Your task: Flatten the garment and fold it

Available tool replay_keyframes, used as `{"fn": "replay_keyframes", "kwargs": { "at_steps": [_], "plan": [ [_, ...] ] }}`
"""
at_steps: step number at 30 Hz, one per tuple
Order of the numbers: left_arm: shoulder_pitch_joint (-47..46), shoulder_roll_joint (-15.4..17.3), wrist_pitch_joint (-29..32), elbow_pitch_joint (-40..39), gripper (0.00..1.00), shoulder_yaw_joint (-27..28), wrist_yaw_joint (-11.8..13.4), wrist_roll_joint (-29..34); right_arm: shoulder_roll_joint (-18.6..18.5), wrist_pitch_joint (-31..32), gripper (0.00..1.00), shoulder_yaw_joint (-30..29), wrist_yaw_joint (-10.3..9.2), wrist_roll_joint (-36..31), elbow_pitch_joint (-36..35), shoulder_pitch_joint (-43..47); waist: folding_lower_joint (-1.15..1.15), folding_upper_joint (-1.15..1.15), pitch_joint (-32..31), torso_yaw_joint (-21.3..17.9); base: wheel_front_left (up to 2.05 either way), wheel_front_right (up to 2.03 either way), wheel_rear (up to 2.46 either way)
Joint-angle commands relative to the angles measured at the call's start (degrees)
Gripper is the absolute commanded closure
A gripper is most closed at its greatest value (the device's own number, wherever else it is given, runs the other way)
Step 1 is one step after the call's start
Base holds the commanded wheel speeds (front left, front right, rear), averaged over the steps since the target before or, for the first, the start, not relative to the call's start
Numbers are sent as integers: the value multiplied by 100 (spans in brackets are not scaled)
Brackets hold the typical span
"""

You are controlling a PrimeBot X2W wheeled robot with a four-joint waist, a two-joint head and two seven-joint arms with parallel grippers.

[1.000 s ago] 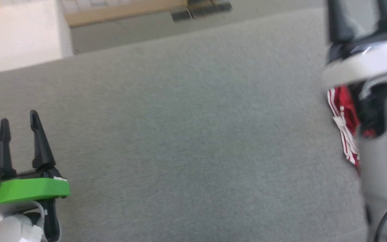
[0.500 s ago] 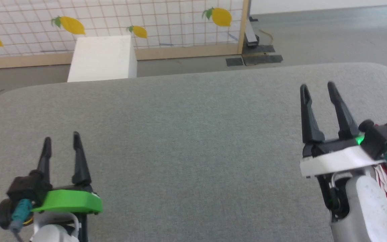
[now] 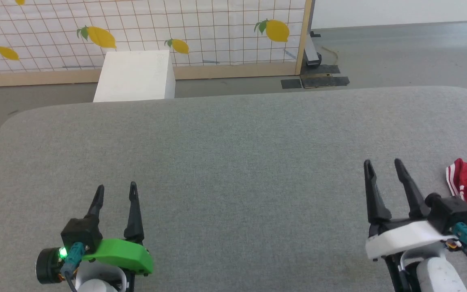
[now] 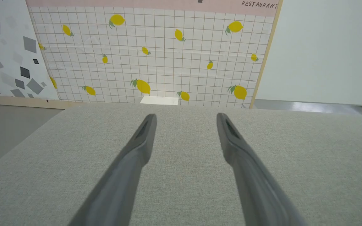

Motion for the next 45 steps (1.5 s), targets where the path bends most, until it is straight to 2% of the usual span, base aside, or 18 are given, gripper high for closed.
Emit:
{"fn": "replay_keyframes", "kwargs": {
  "at_steps": [1,24,25,45],
  "plan": [
    [-68,-17,-5,57,0,-14,34,11,6,-31,0,8,-8,11,25,76,1,0,12,-10,0,0,0],
    [-244,-25,-28,434,0,-69,29,-179,6,-32,0,104,-8,200,224,62,1,0,102,-6,0,0,0],
    [-147,-30,-6,430,100,-65,5,-112,2,0,100,94,0,164,211,79,1,0,102,-6,0,0,0],
    [-95,-80,155,288,100,-2,-38,58,2,174,100,80,-1,2,55,138,1,0,88,8,0,0,0]
  ]
}}
